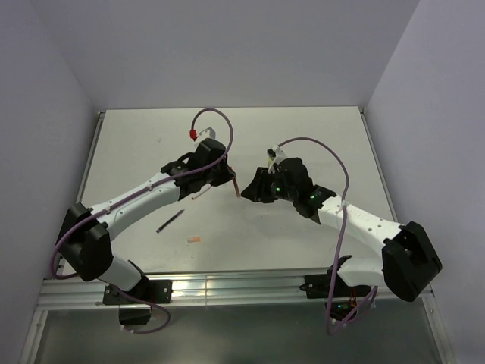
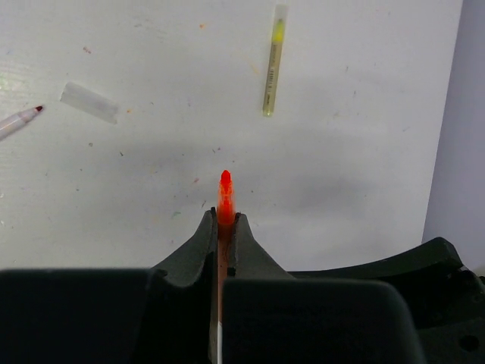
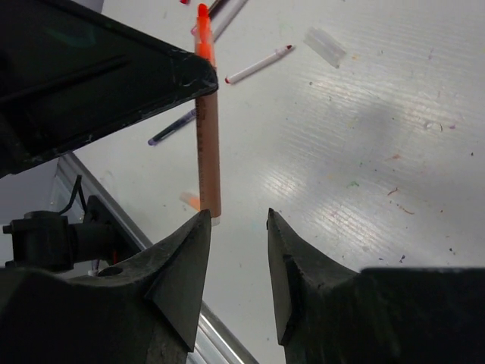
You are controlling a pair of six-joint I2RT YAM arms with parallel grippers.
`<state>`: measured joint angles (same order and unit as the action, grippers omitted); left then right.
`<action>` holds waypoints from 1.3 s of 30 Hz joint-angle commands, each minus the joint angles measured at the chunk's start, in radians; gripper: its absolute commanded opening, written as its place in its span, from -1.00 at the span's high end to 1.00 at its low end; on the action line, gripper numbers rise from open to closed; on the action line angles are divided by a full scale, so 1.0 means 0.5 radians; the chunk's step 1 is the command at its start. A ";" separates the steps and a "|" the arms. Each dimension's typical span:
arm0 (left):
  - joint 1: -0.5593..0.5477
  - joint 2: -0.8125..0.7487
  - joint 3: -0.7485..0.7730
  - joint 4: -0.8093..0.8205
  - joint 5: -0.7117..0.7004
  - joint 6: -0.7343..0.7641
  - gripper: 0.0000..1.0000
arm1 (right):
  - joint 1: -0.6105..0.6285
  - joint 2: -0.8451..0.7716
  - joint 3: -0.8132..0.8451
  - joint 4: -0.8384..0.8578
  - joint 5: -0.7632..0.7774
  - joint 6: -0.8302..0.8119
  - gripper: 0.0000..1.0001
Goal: Insert the pens into the pen caps
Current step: Pick up the pen from the center of the board.
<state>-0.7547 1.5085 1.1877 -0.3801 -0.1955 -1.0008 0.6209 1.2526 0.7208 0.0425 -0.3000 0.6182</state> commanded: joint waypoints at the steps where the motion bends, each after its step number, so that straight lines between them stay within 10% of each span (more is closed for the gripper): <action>1: 0.006 -0.087 -0.019 0.125 0.047 0.078 0.99 | -0.018 -0.115 0.102 0.068 -0.011 -0.024 0.11; 23: -0.006 -0.158 -0.056 0.334 0.210 0.057 1.00 | -0.024 0.112 0.344 0.044 -0.084 -0.012 0.13; 39: -0.018 -0.213 -0.130 0.423 0.274 0.038 0.99 | -0.021 0.210 0.402 0.028 -0.069 -0.021 0.55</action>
<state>-0.7570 1.4433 1.1347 -0.2207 -0.0799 -0.9844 0.6144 1.3460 0.8711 0.0341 -0.3374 0.6117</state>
